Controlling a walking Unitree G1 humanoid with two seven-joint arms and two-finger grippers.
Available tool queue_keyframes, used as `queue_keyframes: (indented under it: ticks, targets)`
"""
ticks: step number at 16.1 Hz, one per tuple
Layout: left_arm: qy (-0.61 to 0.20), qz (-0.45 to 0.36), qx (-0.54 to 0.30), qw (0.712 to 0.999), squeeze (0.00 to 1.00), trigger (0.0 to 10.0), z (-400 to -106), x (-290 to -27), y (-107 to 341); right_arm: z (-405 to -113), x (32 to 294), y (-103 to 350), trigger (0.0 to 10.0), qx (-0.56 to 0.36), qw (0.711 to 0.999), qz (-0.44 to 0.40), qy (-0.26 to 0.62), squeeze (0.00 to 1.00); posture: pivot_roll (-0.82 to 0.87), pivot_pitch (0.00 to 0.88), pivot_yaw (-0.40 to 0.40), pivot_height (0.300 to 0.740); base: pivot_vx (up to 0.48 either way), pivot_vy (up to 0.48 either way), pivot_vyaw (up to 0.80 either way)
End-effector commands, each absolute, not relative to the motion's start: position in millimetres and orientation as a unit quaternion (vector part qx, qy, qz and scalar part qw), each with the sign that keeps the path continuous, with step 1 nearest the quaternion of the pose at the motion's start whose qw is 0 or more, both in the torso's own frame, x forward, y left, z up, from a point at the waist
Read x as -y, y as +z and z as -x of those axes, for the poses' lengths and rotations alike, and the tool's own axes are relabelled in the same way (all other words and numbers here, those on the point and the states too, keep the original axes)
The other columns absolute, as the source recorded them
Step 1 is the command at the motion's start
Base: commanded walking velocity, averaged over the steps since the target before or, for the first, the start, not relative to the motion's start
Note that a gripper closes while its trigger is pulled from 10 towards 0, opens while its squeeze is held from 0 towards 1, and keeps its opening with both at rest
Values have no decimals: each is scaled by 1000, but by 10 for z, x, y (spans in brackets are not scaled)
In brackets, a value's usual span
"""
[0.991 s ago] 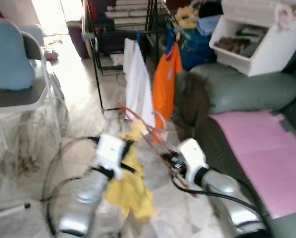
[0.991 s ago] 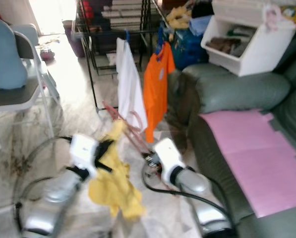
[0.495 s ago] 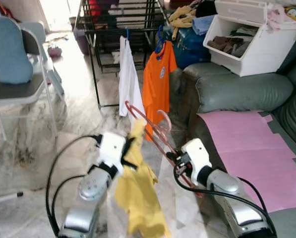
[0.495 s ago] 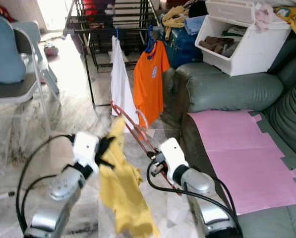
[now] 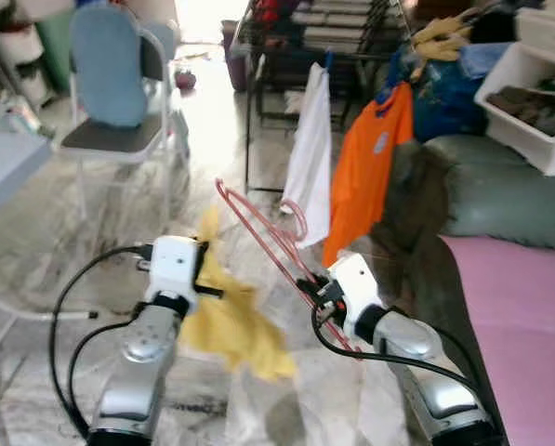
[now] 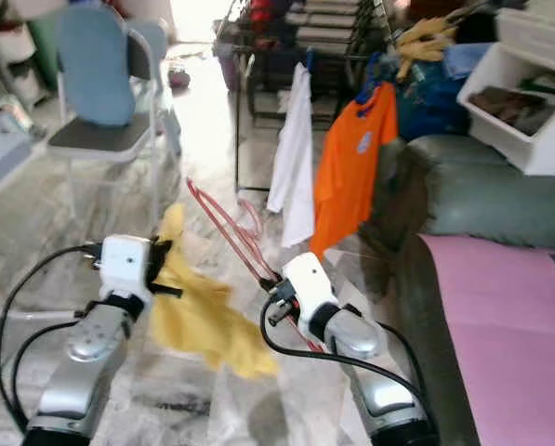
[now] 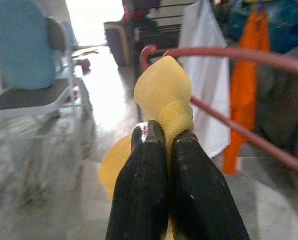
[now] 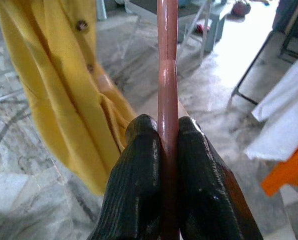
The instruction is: Hang hanger
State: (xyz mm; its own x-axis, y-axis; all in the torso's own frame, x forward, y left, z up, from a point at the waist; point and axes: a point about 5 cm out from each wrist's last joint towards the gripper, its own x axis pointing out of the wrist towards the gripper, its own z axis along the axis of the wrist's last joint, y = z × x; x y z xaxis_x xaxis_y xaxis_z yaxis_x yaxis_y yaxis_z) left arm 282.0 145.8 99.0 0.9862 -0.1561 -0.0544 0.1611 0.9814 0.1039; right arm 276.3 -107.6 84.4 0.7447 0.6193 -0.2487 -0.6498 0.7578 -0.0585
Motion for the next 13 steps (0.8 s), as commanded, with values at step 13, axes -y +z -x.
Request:
queue_keyframes:
  ticks: [13]
  targets:
    - [-50,-75,0,996,0,10000,-2896,-1424,1056,-2826,1163,899,10000,-92,940,82,318,0,-128,0,-4,740,0,0,800]
